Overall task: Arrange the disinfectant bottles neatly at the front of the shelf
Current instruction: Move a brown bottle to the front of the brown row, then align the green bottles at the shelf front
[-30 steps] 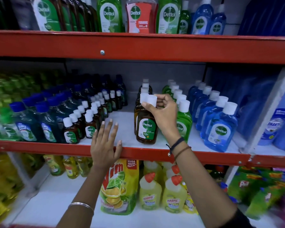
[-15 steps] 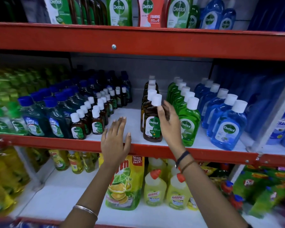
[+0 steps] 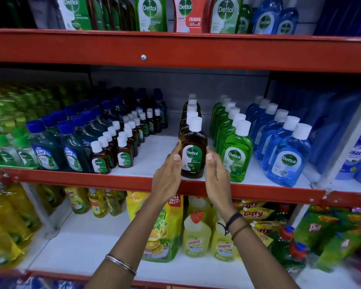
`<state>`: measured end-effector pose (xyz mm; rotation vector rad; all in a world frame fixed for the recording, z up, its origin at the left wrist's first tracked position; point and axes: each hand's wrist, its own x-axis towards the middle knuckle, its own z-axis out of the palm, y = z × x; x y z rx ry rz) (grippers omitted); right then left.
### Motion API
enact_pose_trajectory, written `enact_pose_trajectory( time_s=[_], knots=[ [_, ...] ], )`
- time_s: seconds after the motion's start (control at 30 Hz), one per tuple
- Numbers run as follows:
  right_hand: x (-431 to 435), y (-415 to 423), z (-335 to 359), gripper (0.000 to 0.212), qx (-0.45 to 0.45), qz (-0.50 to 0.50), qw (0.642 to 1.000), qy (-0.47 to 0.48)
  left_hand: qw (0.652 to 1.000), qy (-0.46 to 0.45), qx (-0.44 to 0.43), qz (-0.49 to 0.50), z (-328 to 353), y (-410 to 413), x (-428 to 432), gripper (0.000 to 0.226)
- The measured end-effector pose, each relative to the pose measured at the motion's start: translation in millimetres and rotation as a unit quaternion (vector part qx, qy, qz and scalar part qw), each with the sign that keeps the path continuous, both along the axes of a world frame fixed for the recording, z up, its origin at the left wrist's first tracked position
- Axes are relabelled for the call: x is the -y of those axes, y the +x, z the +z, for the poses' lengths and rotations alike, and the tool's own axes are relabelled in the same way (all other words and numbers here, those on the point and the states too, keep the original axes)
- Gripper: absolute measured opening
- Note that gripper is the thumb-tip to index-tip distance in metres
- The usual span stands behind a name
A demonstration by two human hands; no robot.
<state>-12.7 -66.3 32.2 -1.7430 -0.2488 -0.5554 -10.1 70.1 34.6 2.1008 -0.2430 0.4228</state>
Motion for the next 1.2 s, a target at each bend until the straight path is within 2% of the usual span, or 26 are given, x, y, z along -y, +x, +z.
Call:
enact_pose_trajectory(
  time_s=[0.17, 0.47, 0.53, 0.6, 0.67, 0.7, 0.8, 0.9, 1.0, 1.07, 1.2],
  knots=[
    [0.9, 8.1, -8.7, 0.045, -0.009, 0.018, 0.999, 0.033, 1.000, -0.020, 0.020, -0.011, -4.7, -9.3, -6.8, 0.088],
    [3.9, 8.5, -9.1, 0.057, -0.020, 0.024, 0.999, 0.034, 0.997, -0.052, 0.061, -0.007, -14.7, -3.1, -5.8, 0.077],
    [6.1, -0.4, -8.0, 0.056, 0.001, 0.015, 0.999, 0.031, 0.992, -0.086, 0.096, 0.012, -16.1, -6.8, 2.3, 0.075],
    [12.3, -11.9, -7.6, 0.047, 0.044, -0.013, 0.997, 0.060, 0.978, -0.108, 0.176, 0.038, -17.5, -13.9, 15.4, 0.068],
    [22.9, -21.6, -7.4, 0.041, 0.090, -0.054, 0.988, 0.112, 0.968, -0.111, 0.224, 0.009, -18.7, -21.6, 34.8, 0.062],
    [29.7, -23.7, -7.9, 0.043, 0.104, -0.076, 0.982, 0.135, 0.971, -0.106, 0.212, -0.035, -17.4, -25.3, 46.8, 0.064],
    [48.7, -21.8, -6.9, 0.048, 0.090, -0.106, 0.976, 0.168, 0.981, -0.095, 0.055, -0.162, -2.9, -28.2, 82.3, 0.084],
    [61.2, -17.7, -3.0, 0.048, 0.045, -0.079, 0.984, 0.155, 0.983, -0.108, -0.018, -0.148, 10.9, -11.7, 103.4, 0.097],
    [67.7, -18.7, 1.0, 0.051, 0.015, -0.046, 0.989, 0.137, 0.981, -0.139, -0.063, -0.123, 13.8, 9.3, 110.7, 0.086],
    [72.9, -18.7, 1.9, 0.057, 0.004, -0.030, 0.990, 0.138, 0.980, -0.135, -0.064, -0.134, 10.2, 15.5, 111.1, 0.089],
    [92.7, -10.8, 6.8, 0.055, -0.043, 0.007, 0.988, 0.146, 0.978, -0.139, -0.065, -0.139, 3.2, 12.2, 107.5, 0.097]
  ],
)
